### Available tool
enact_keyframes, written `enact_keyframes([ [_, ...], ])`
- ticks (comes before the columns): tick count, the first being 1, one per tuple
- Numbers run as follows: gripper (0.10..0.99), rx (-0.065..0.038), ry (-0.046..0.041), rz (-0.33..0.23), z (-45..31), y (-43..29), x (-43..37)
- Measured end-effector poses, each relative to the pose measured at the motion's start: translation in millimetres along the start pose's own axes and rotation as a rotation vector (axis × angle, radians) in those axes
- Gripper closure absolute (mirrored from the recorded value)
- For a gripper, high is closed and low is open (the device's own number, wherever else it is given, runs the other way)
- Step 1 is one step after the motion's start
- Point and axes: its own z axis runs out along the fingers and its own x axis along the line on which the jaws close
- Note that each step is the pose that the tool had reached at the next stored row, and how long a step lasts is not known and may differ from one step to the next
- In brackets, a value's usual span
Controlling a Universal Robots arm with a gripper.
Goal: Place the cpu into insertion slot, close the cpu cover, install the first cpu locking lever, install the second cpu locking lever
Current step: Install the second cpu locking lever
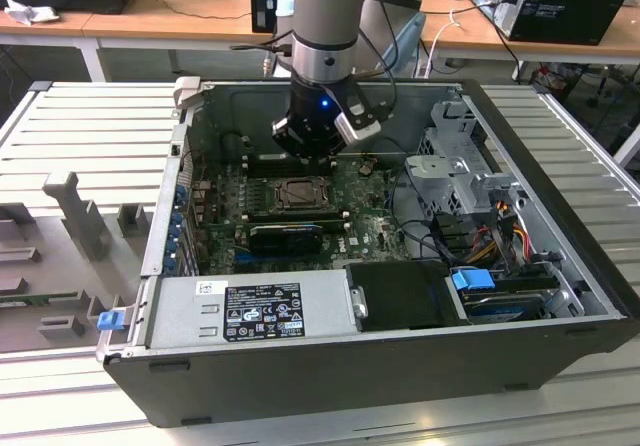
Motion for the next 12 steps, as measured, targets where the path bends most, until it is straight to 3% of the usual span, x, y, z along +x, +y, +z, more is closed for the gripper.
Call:
enact_keyframes([
  [3,0.98,0.0,0.0001,0.0,-0.7,-2.5,0.2],
  [7,0.98,0.0,0.0,0.0,-14.9,-2.1,0.1],
  [12,0.98,-0.001,0.0,0.0,-15.6,-17.9,1.1],
])
